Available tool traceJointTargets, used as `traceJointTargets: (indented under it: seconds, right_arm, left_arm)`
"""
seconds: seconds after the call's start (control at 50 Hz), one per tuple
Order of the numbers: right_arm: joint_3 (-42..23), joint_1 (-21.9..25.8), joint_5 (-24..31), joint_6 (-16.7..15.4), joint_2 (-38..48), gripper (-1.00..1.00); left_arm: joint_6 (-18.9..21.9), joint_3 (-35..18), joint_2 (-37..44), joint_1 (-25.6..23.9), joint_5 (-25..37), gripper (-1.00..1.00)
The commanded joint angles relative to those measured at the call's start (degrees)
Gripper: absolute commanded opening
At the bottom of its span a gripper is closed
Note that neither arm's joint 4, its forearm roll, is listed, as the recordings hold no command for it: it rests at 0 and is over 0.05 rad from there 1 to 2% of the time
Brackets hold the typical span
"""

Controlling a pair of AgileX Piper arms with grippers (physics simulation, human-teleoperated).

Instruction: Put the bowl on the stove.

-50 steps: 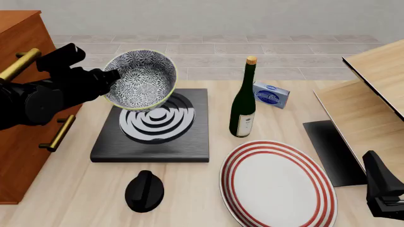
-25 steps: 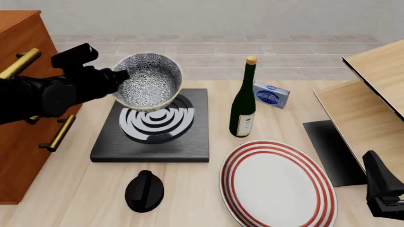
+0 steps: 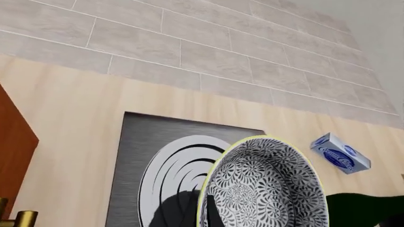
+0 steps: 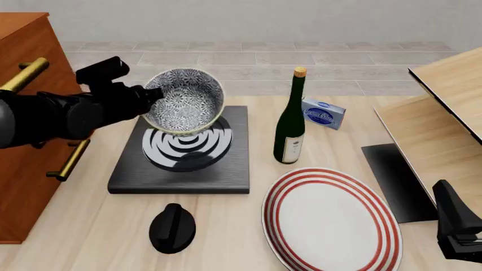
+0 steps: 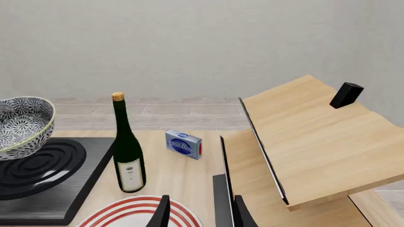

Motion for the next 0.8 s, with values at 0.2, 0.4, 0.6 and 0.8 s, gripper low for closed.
traceJointTargets:
  seconds: [0.2,0.4,0.6,0.8]
  right_arm:
    - [0.00,0.00,0.00,0.01,0.00,1.00]
    - [0.00,0.01,0.00,-0.01,0.00,1.00]
    - [0.00,0.00,0.00,0.01,0.00,1.00]
    - [0.00,0.00,0.00,0.01,-0.01,1.00]
  left_arm:
    - [-0.05,-1.28,3.06,-1.29,-1.82,-1.00]
    - [-0.02,-1.66,4.10,-0.77,-1.95,-1.00]
    - [0.77,-1.43,4.19,0.21,-2.19,-1.00]
    - [0.89,-1.36,3.14,0.77,-1.34,-1.00]
